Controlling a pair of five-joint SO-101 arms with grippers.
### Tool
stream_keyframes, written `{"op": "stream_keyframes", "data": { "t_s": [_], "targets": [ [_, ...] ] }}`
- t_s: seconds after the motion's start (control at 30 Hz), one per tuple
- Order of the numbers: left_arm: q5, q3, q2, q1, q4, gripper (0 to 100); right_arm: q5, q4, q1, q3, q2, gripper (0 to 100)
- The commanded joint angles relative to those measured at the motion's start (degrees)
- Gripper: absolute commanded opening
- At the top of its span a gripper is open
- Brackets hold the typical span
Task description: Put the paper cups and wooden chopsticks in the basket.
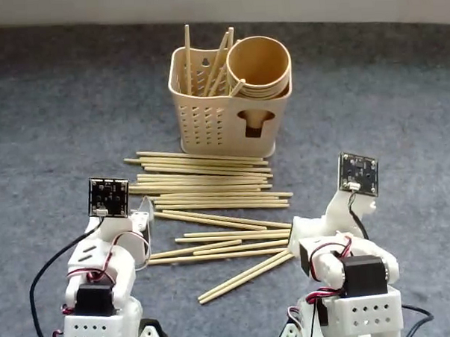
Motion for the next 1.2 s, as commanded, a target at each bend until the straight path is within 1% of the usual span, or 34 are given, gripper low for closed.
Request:
{"op": "stream_keyframes", "data": {
  "t_s": [0.0, 0.07, 0.13, 0.27, 0.33, 0.43, 0.63, 1.17],
  "targets": [
    [-0.18, 1.27, -0.13, -0.31, 5.89, 13, -1.23, 0.66, -0.40, -0.31, 3.82, 6.3],
    [-0.18, 1.27, -0.13, -0.04, 9.14, 13, -3.96, 0.75, -0.40, -0.31, 9.01, 9.5],
    [-0.18, 1.27, -0.13, -0.04, 12.92, 13, -5.71, 0.75, -0.40, -0.48, 14.46, 9.8],
    [-0.18, 1.27, -0.13, -0.31, 20.92, 14, -6.15, 0.31, -0.40, -3.56, 23.78, 9.8],
    [-0.35, 1.27, -0.22, -0.31, 23.30, 14, -6.24, 0.22, -0.40, -3.82, 26.68, 9.8],
    [-0.35, 1.27, -0.22, -0.31, 23.30, 14, -6.24, 0.13, -0.40, -3.82, 29.32, 9.8],
    [-0.35, 1.27, -0.22, -0.31, 23.30, 14, -6.24, -8.22, -0.40, -1.80, 32.84, 9.8],
    [-0.35, 1.27, -0.22, -0.31, 23.30, 14, -6.24, -21.58, 0.04, 5.23, 43.38, 9.8]
  ]
}}
